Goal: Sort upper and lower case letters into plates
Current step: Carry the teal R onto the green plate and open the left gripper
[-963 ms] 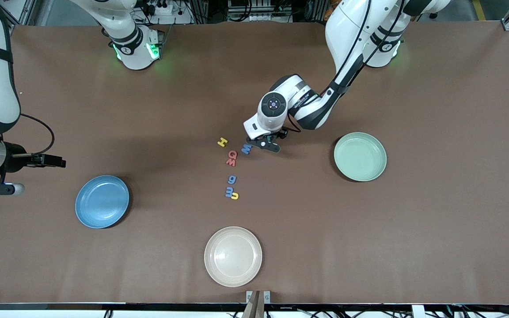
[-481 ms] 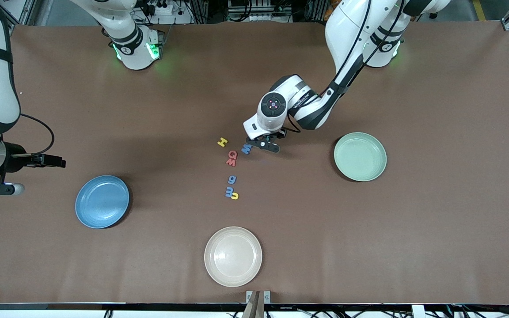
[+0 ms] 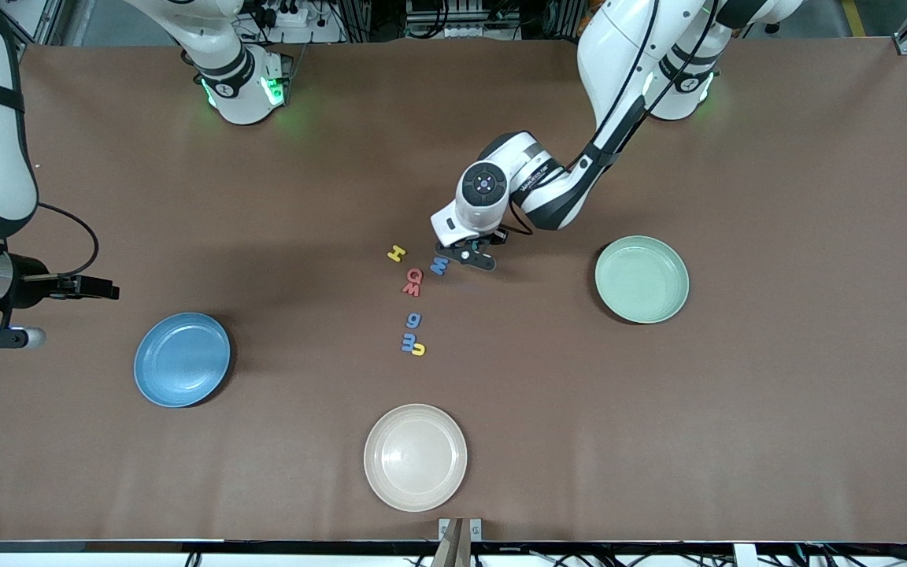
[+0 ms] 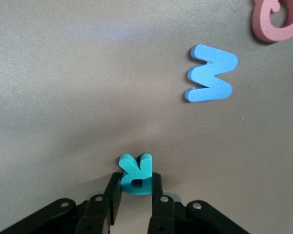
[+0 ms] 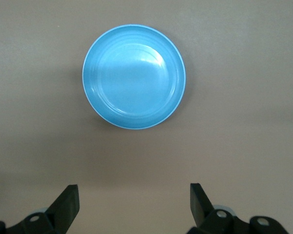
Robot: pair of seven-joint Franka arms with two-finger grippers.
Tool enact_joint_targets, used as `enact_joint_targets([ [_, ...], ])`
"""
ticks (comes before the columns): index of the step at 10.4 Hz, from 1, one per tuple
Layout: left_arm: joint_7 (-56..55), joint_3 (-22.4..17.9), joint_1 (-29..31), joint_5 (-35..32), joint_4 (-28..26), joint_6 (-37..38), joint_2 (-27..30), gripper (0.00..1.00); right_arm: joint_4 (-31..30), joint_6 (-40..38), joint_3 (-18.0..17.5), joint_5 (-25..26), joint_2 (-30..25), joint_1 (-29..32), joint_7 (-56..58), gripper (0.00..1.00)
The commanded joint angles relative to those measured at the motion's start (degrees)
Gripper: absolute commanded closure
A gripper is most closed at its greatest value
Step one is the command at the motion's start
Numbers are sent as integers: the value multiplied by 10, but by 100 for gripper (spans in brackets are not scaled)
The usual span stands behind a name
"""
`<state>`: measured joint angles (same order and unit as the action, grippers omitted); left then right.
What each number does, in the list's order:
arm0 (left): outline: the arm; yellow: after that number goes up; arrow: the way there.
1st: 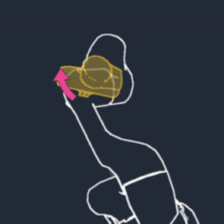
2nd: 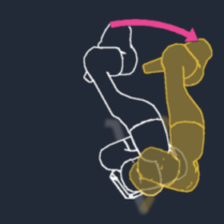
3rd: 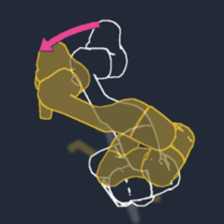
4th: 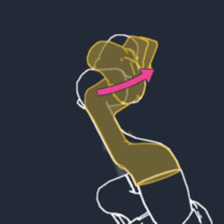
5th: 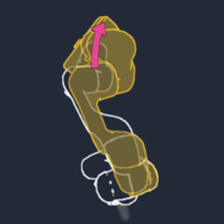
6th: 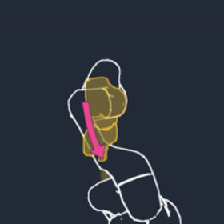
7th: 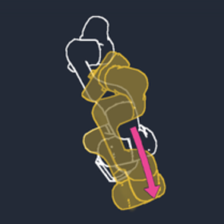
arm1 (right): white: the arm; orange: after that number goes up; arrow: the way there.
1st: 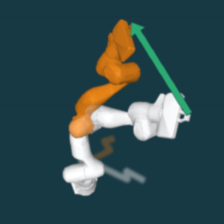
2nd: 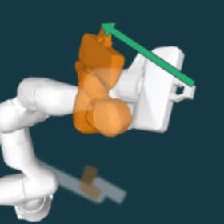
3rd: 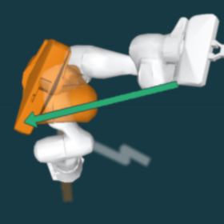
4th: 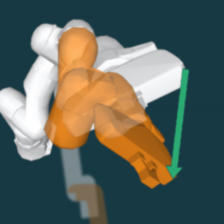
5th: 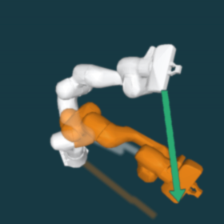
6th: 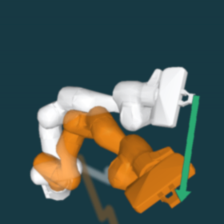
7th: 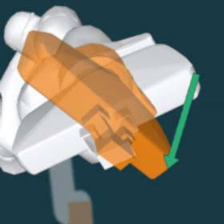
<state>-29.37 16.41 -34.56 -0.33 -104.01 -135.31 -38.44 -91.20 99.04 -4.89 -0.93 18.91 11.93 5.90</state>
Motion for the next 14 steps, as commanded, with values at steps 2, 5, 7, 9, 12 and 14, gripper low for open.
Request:
enact_joint_targets([
  [2, 30, -3, 36, -2, 42, 93, 10, 87, 7, 34, -3, -22, 24, -23, 2, 0],
  [5, 170, -3, 112, -2, 79, 222, 36, 86, 9, 102, -4, -41, 72, -85, -2, 0],
  [7, 271, -3, 165, -22, 69, 278, 53, 86, 21, 129, -3, -56, 96, -152, -29, 0],
  [9, 321, 3, 242, -27, 16, 276, 78, 86, 23, 183, -3, -56, 123, -203, -137, 0],
  [12, 346, 6, 300, -20, -22, 268, 80, 69, 47, 269, 1, -48, 187, -286, -304, 0],
  [14, 346, 6, 310, -10, -29, 268, 78, 0, 52, 312, 1, -32, 220, -313, -367, 0],
])
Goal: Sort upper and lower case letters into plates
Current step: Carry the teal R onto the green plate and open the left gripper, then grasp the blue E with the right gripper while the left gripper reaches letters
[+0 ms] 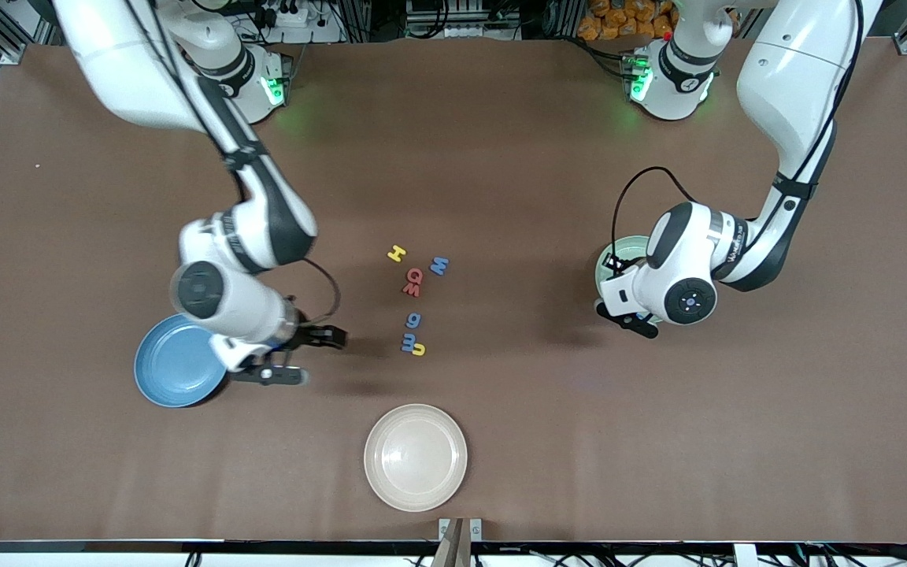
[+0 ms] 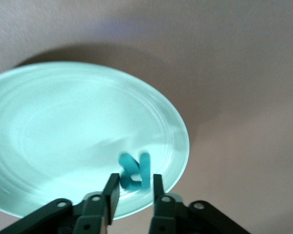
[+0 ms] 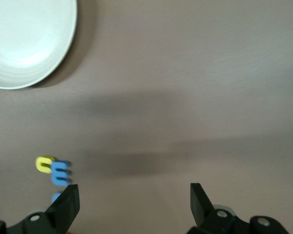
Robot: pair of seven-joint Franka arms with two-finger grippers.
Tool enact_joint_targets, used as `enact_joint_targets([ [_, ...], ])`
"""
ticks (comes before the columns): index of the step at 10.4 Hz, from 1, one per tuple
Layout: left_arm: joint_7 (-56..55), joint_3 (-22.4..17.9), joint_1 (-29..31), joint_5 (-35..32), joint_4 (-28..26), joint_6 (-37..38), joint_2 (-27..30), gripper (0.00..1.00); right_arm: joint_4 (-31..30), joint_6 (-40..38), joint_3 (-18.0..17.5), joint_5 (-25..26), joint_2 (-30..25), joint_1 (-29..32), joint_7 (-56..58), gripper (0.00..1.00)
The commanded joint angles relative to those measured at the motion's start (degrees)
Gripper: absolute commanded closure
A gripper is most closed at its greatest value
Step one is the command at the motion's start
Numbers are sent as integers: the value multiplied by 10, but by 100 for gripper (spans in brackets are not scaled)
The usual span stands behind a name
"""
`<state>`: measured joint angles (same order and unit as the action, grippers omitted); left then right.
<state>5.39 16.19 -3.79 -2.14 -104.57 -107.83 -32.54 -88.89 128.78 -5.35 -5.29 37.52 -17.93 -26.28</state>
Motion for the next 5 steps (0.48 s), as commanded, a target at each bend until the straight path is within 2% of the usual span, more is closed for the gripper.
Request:
enact_joint_targets([
  [1, -10, 8, -2, 27, -23, -7, 20, 0, 30, 37, 5, 12, 47, -33, -67, 0],
  [2, -39, 14, -11, 47, -20, -6, 21, 0, 38, 58, 6, 12, 62, -53, -98, 0],
  [3, -81, 38, -15, 57, -13, -8, 20, 0, 56, 65, 6, 26, 83, -67, -114, 0],
  [5, -129, 77, -20, 61, 16, -30, 11, 0, 72, 65, 6, 73, 111, -90, -119, 0],
])
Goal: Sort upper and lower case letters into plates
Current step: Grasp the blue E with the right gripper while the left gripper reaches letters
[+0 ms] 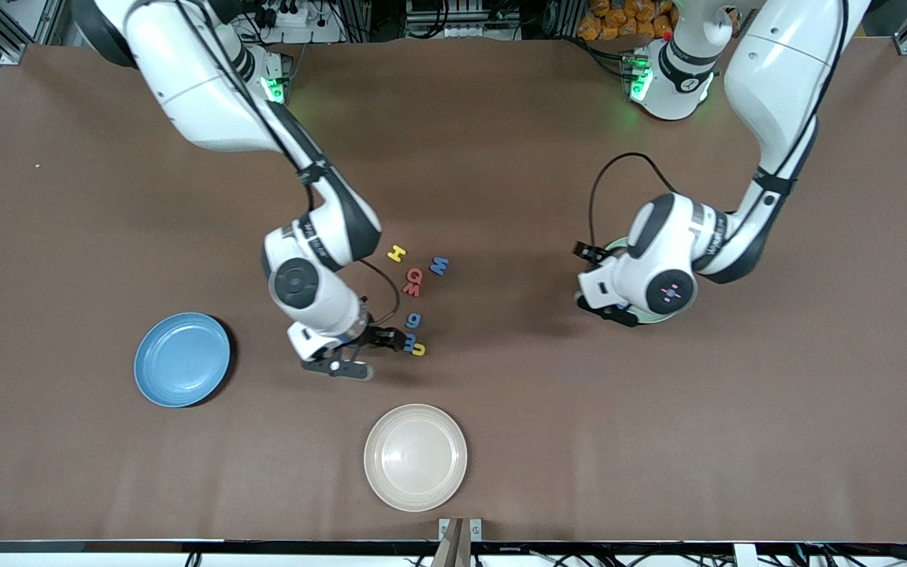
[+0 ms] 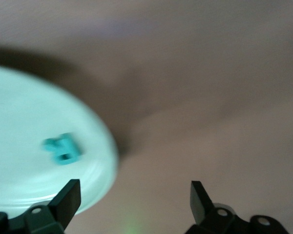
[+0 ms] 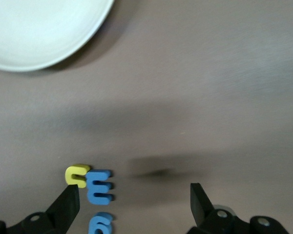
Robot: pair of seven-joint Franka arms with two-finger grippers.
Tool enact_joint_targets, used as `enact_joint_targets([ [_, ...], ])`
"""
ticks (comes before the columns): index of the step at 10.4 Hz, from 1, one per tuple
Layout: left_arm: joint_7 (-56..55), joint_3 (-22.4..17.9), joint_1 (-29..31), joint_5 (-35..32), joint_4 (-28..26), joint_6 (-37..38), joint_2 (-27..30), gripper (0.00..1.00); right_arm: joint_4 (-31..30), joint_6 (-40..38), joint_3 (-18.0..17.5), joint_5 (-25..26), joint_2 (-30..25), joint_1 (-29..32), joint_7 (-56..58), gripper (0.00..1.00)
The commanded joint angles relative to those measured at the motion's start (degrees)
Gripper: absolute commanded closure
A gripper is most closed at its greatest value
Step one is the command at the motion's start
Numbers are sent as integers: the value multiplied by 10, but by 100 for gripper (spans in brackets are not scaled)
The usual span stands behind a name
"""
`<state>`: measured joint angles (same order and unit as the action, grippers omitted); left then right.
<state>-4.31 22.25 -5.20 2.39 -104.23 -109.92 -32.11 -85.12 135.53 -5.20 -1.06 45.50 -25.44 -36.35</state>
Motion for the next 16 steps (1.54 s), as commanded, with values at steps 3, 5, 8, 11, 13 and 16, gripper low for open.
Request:
enact_joint_targets([
  [3, -118, 18, -53, 100, 61, -20, -29, 0, 38, -3, 5, 45, 52, -41, -17, 0],
  [5, -169, 17, -68, 98, 65, -30, -38, 0, 50, -3, 5, 51, 64, -46, -16, 0],
  [8, -177, 16, -72, 96, 65, -56, -48, 0, 62, -3, 5, 51, 71, -48, -14, 0],
  [11, -177, 13, -71, 84, 65, -56, -49, 0, 75, -4, 5, 67, 81, -48, -14, 0],
  [13, -177, 13, -71, 69, 65, -56, -50, 0, 75, -4, 5, 68, 81, -48, -14, 0],
  [16, -177, 13, -70, 67, 64, -56, -49, 0, 75, -5, 5, 69, 80, -47, -16, 100],
])
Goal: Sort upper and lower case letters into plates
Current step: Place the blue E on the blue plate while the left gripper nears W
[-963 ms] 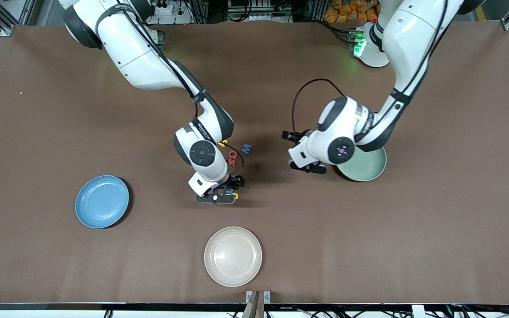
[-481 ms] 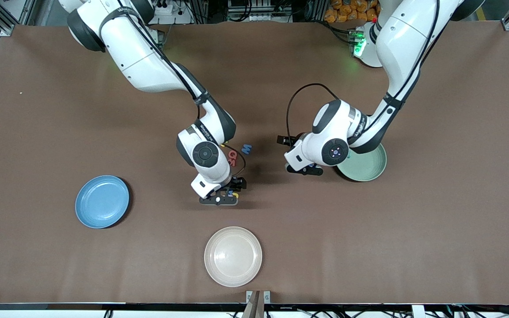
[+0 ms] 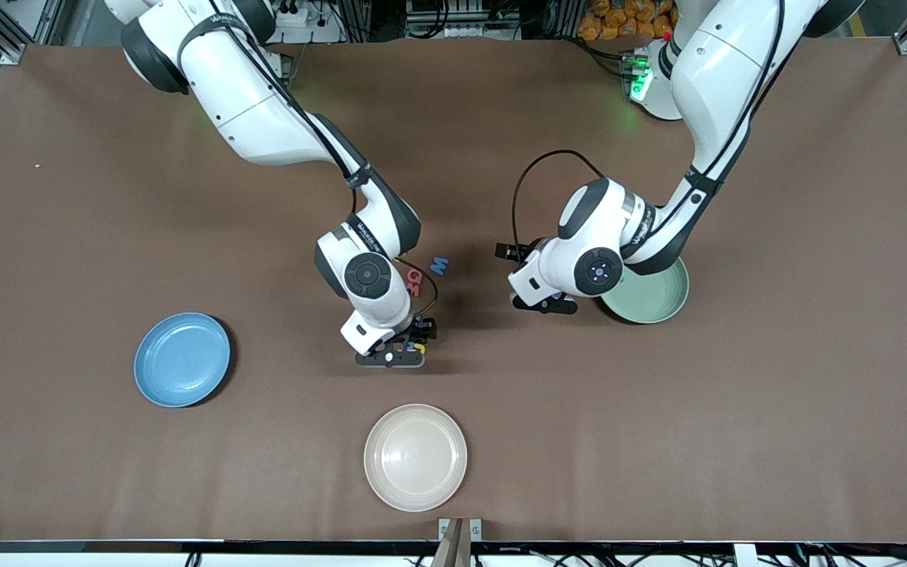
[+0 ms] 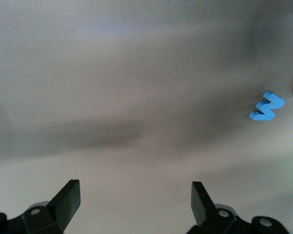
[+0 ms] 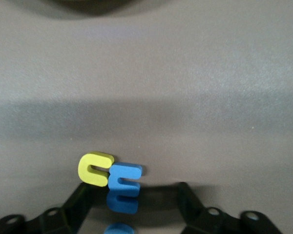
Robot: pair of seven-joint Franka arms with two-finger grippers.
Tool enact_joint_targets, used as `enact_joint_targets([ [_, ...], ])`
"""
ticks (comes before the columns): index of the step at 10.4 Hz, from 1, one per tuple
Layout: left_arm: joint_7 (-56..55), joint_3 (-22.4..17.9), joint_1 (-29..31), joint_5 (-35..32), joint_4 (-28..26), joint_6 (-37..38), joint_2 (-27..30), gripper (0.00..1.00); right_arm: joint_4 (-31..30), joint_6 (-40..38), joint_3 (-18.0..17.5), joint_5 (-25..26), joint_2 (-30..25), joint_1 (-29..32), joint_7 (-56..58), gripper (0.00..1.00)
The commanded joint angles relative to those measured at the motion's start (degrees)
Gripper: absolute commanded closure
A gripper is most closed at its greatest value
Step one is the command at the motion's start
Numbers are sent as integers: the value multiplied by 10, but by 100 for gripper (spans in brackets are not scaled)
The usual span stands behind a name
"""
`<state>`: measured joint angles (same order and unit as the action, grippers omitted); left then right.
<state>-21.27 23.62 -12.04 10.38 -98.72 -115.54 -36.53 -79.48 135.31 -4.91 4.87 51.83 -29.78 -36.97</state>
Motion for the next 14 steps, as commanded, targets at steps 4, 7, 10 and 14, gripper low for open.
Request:
enact_joint_targets([
  [4, -7, -1, -3, -13, 10, 0, -6, 0, 19, -7, 2, 9, 0, 6, -9, 100],
  [7, -7, -1, -3, -25, 9, -3, -6, 0, 17, -35, 16, 9, -38, 67, -4, 100],
  [10, -9, -1, -4, -33, 9, -6, -6, 0, 19, -91, 17, 11, -65, 161, 45, 100],
  [14, -51, 0, -20, -28, 10, -26, -14, 0, 16, -183, 15, 8, -93, 303, 300, 100],
])
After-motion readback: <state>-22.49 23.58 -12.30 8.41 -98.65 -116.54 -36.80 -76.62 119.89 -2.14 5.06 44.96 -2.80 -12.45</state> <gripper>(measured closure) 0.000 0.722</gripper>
